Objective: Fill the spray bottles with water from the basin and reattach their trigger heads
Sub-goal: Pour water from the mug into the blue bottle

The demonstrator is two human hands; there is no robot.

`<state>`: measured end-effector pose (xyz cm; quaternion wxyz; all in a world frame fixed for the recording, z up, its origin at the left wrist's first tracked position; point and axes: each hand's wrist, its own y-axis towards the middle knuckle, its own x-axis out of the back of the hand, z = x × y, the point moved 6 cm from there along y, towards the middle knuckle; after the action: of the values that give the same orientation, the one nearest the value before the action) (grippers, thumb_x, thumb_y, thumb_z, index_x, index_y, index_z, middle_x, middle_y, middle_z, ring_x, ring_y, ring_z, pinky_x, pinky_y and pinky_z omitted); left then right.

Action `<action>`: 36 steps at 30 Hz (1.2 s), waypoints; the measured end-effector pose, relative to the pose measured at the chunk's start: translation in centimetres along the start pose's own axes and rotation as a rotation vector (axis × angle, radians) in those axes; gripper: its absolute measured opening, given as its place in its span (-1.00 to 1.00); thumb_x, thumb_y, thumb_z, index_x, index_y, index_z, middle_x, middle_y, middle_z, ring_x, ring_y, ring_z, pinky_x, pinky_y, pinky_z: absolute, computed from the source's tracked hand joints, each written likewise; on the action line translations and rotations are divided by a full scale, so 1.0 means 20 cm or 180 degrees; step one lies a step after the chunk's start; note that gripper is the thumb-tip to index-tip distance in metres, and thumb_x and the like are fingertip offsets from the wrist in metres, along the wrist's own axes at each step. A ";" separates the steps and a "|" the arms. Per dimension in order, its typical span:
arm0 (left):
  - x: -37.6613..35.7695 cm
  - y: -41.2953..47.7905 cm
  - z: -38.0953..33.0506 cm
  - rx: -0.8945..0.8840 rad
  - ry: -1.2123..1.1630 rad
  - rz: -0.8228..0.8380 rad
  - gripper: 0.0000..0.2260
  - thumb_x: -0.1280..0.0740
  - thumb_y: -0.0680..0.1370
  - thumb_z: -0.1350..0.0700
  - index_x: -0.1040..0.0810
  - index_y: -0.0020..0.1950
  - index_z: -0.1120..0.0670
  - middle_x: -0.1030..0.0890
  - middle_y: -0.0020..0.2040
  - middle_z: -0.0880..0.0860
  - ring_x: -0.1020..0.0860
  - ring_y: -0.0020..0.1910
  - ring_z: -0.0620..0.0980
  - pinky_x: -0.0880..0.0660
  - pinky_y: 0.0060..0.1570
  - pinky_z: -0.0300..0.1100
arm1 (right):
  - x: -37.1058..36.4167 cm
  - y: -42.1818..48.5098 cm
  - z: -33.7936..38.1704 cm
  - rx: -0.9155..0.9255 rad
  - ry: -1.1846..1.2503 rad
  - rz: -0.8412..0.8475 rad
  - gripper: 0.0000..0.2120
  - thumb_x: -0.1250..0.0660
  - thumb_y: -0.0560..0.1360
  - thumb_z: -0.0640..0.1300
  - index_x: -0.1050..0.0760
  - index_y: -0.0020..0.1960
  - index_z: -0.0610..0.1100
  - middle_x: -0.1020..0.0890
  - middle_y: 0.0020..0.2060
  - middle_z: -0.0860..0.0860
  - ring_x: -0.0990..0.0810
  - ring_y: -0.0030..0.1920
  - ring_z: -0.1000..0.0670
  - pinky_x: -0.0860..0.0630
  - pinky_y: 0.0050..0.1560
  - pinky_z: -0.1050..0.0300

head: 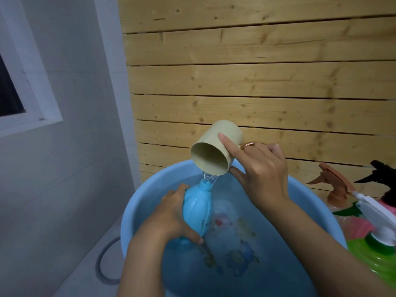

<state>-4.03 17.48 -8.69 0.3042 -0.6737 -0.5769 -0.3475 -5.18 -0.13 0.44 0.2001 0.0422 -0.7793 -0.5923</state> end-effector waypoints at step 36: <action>0.19 -0.10 -0.11 -0.0247 -0.0174 -0.1599 -0.16 -0.65 0.00 -0.01 -0.38 0.20 -0.07 -0.43 0.04 -0.18 -0.45 0.07 -0.03 -0.42 -0.03 -0.11 | -0.34 -0.23 -0.03 0.0172 -0.0956 0.3239 -0.74 -0.33 0.44 -0.18 -0.44 0.09 0.03 -0.62 -0.10 0.04 -0.59 -0.05 -0.02 -0.12 -0.05 0.12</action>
<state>-5.95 18.14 -4.30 0.1665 -0.5295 -0.7205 -0.4158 0.61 -0.01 -5.51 0.3472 -0.4214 -0.7364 -0.3996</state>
